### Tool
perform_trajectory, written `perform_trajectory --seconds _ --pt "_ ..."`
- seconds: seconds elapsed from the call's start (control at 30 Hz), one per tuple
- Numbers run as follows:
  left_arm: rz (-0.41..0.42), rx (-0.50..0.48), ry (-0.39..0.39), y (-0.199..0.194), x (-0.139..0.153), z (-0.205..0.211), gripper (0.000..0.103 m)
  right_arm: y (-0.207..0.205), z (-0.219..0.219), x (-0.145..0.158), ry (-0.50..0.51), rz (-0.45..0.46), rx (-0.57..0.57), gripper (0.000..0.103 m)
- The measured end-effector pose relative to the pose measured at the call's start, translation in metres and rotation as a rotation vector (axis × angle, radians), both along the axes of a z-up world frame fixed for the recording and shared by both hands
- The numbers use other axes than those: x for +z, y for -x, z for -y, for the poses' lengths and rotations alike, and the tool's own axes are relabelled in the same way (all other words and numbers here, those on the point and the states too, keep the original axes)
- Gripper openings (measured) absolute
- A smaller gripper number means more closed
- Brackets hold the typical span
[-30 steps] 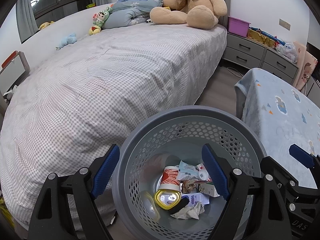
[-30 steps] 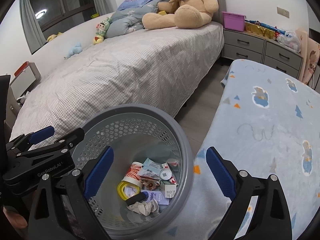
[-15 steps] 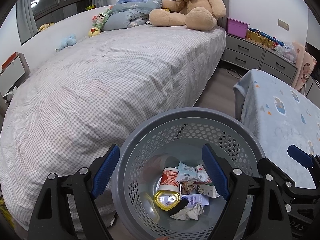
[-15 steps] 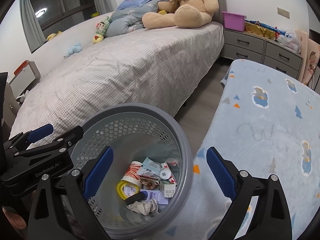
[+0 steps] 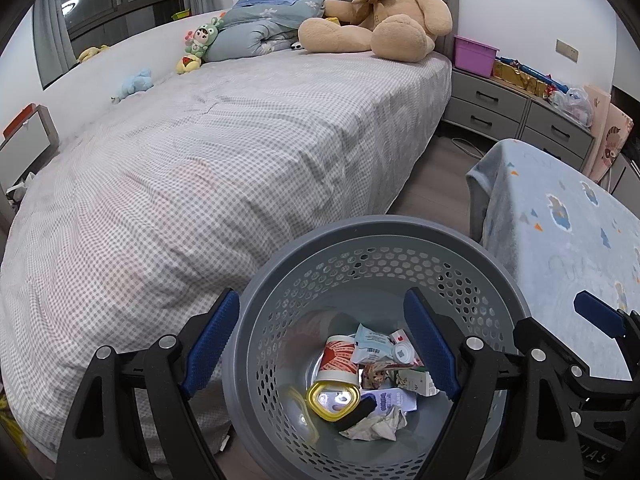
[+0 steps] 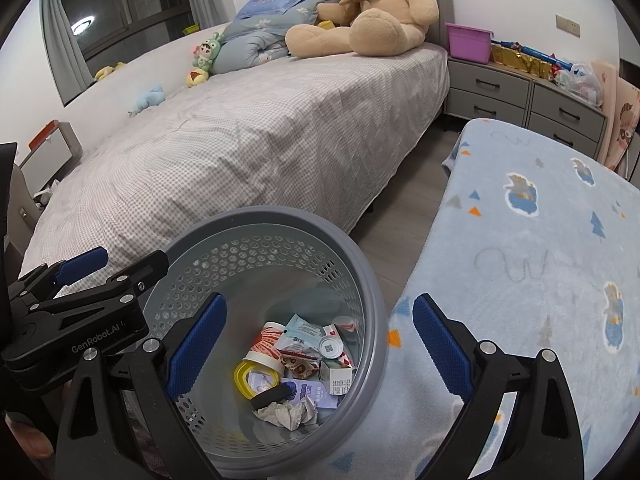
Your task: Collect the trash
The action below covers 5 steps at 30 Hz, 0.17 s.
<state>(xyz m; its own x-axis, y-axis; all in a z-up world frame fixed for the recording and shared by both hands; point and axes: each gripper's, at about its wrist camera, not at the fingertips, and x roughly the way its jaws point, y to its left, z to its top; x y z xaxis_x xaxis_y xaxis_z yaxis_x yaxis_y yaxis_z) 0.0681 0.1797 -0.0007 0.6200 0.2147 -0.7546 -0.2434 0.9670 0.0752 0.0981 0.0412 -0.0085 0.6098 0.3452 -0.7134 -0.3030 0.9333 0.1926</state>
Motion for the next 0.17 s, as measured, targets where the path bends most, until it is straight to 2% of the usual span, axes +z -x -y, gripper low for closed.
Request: perform_trajectory --seconds 0.17 --pt "0.0 -0.001 0.0 -0.0001 0.0 0.0 0.081 0.0002 -0.0002 0.0003 0.0 0.001 -0.001 0.093"
